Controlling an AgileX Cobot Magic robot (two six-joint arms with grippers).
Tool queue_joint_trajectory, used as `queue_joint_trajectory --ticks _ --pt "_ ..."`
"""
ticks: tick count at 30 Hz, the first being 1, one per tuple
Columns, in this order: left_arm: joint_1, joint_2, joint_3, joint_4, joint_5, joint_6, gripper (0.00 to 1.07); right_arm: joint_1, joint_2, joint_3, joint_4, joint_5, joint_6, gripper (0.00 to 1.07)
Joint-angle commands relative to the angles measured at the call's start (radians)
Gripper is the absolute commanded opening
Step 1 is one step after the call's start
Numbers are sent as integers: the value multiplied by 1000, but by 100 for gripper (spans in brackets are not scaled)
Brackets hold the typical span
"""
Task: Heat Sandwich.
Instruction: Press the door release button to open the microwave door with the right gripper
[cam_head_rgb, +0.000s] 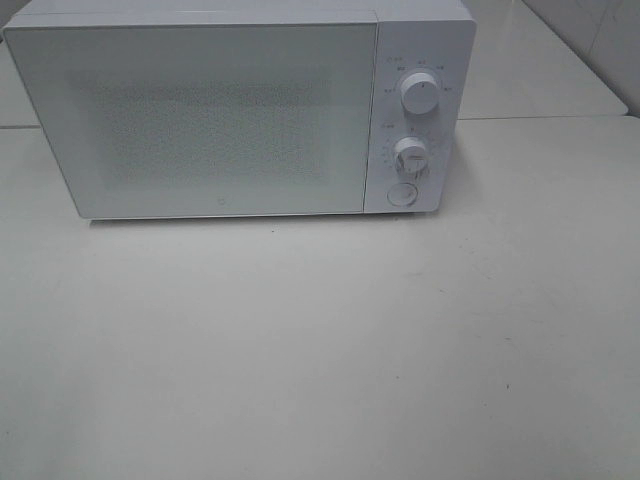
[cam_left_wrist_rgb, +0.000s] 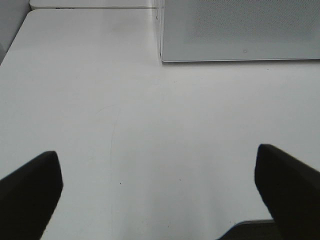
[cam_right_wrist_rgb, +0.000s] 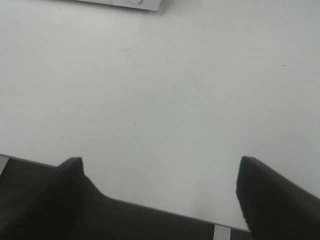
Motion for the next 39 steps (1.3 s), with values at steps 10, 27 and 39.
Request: queue_joint_trajectory --ticks 10,27,39 --pt "-1 -23 1 -3 -10 -3 98 -103 -151 30 -6 -18 11 76" --pt "-1 -17 1 -3 -10 -2 98 -131 -244 78 -2 -97 9 76" --pt "-1 -17 1 -3 -10 -2 98 -131 -244 78 -2 -97 9 76"
